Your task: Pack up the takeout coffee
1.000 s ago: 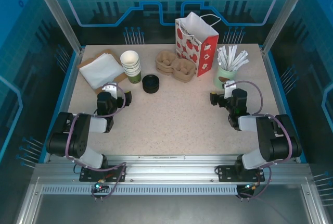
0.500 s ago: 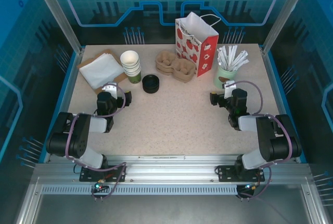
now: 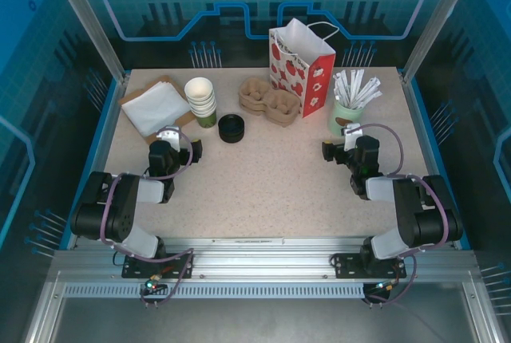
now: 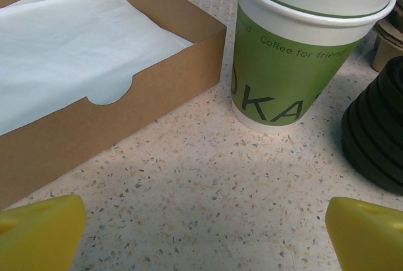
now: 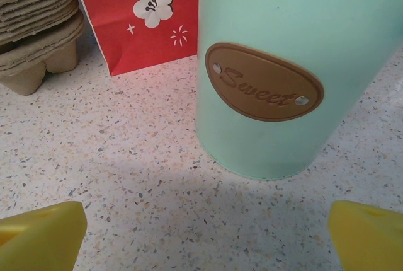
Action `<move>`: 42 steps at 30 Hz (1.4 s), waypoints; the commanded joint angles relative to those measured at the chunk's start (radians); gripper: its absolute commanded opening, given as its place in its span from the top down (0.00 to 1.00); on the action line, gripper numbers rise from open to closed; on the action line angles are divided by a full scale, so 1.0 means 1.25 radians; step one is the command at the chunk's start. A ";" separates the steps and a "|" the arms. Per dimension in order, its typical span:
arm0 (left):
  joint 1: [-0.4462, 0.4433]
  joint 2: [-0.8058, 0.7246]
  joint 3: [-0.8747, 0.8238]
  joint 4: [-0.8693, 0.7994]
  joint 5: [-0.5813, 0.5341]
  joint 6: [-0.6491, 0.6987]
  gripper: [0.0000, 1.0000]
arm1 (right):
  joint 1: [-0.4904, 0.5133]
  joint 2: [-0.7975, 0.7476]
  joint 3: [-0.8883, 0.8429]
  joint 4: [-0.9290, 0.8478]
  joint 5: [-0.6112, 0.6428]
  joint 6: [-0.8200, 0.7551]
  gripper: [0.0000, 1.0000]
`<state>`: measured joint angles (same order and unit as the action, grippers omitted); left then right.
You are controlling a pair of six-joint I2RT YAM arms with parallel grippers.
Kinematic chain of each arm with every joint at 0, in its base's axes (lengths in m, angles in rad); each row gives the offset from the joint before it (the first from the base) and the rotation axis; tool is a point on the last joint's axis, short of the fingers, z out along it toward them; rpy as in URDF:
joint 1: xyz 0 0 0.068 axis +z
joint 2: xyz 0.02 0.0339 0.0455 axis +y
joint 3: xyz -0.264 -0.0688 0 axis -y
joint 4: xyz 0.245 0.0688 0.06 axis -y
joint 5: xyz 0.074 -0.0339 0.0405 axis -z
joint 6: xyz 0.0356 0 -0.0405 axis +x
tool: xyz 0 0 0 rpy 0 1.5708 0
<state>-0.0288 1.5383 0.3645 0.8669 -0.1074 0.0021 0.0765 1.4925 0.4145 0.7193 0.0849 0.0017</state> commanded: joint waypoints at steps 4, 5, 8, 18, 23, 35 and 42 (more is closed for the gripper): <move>0.009 0.008 0.016 0.031 0.001 0.003 0.01 | -0.013 0.008 0.016 0.023 -0.010 -0.002 0.00; 0.009 0.008 0.016 0.034 -0.009 0.000 0.01 | -0.013 0.008 0.016 0.023 -0.010 -0.002 0.00; 0.009 0.001 0.004 0.053 -0.026 -0.004 0.01 | 0.002 -0.012 0.026 -0.007 0.038 -0.001 0.00; 0.010 -0.336 0.033 -0.289 -0.159 -0.155 0.01 | -0.025 -0.382 0.072 -0.397 0.237 0.249 0.00; 0.010 -0.506 0.084 -0.485 -0.032 -0.259 0.01 | -0.020 -0.551 0.103 -0.526 0.104 0.300 0.01; 0.006 -0.207 0.554 -0.882 0.108 -0.242 0.11 | 0.381 -0.209 0.573 -0.791 -0.083 0.167 0.09; 0.008 0.019 0.791 -1.017 0.091 -0.182 0.31 | 0.457 -0.043 0.721 -0.806 -0.129 0.155 0.09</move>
<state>-0.0269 1.4967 1.2541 -0.2661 -0.0025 -0.2714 0.6159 1.3964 1.2617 -0.2230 -0.0284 0.2184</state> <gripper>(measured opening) 0.717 0.905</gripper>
